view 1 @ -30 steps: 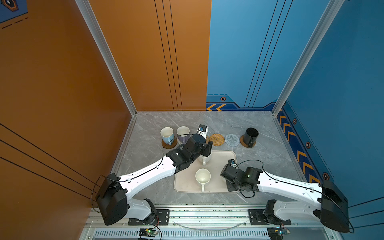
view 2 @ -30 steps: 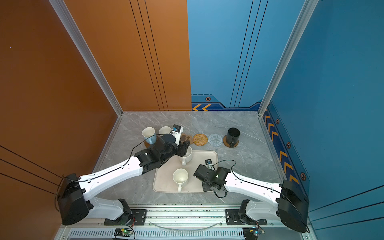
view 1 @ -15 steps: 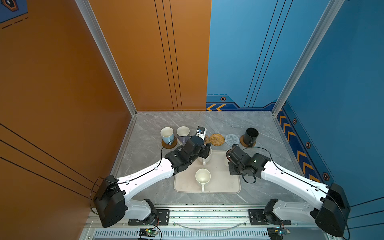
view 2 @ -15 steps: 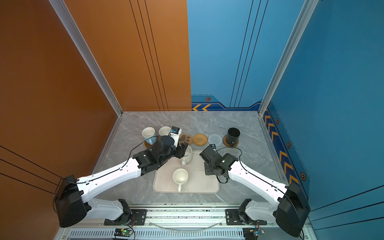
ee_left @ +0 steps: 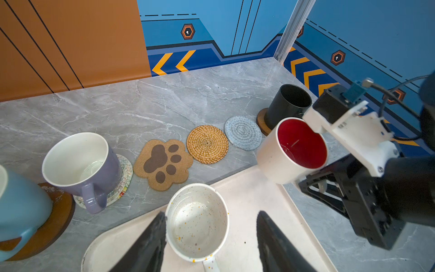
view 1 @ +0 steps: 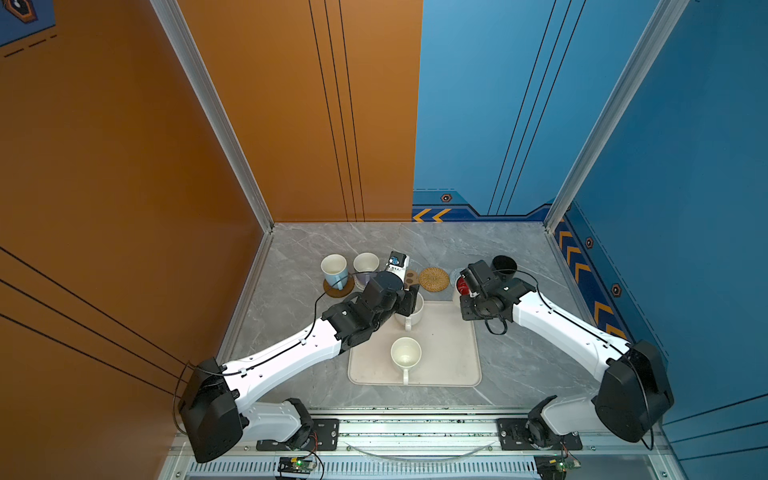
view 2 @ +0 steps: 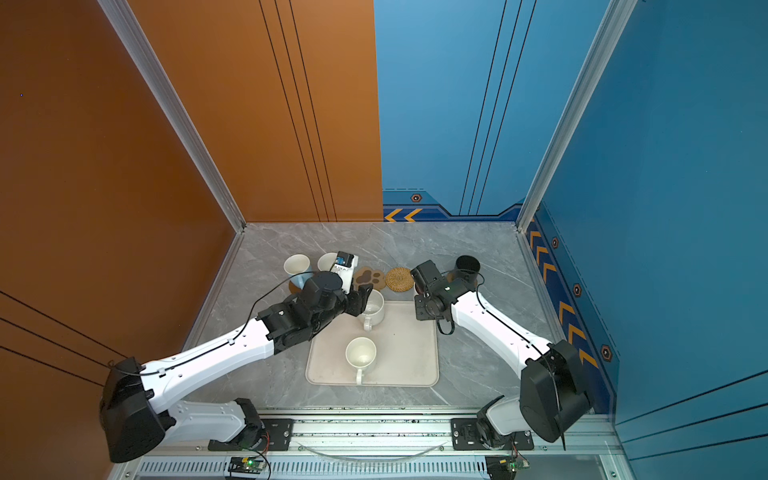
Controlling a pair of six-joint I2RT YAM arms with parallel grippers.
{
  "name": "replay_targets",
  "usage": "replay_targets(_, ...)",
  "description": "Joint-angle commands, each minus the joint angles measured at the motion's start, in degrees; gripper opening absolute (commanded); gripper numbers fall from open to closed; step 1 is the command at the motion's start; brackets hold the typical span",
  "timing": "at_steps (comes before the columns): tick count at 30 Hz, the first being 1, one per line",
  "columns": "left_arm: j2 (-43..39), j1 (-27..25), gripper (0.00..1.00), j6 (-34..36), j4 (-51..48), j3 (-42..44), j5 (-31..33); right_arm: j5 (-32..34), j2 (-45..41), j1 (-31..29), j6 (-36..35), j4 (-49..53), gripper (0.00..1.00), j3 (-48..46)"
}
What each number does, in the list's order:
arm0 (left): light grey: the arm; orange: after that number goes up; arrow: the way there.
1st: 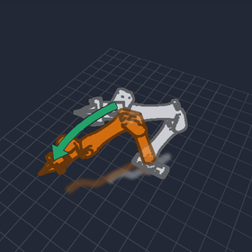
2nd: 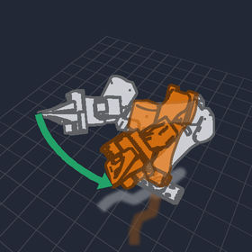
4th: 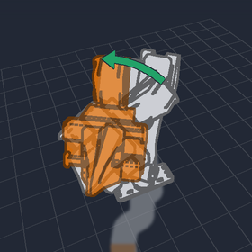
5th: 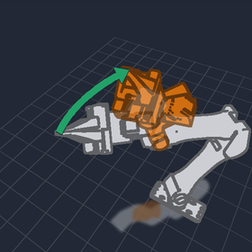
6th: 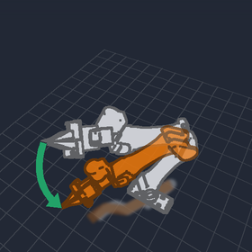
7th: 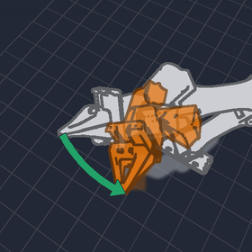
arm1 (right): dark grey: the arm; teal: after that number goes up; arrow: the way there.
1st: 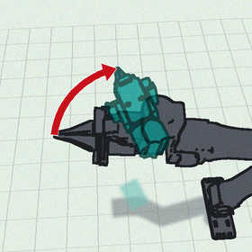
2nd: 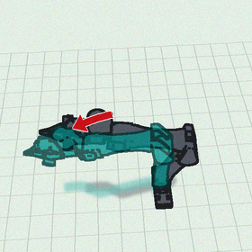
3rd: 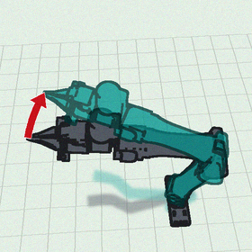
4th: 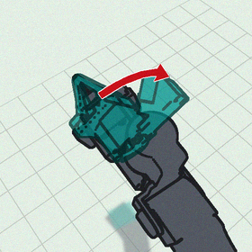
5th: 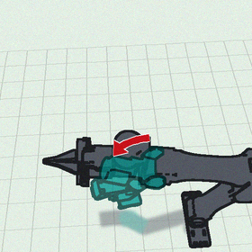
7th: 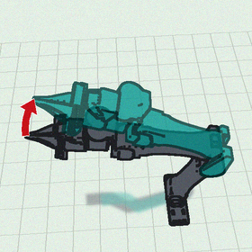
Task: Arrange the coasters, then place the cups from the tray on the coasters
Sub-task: 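Lower the red-lined mug onto the blue rope coaster with the right gripper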
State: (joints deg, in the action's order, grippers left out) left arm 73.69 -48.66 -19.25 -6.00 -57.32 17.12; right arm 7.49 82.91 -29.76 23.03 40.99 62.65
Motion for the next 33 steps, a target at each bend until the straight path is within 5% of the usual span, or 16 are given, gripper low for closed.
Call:
replay_targets(1,-1.1,0.6,0.62,0.7,-1.6,0.6,1.6,-1.4,2.2,2.3,-3.7,-5.2,0.0,3.5)
replay_targets(33,-0.2,0.2,0.62,-0.4,-2.0,-1.3,2.1,-5.6,21.8,11.2,-7.5,-13.3,0.0,14.0)
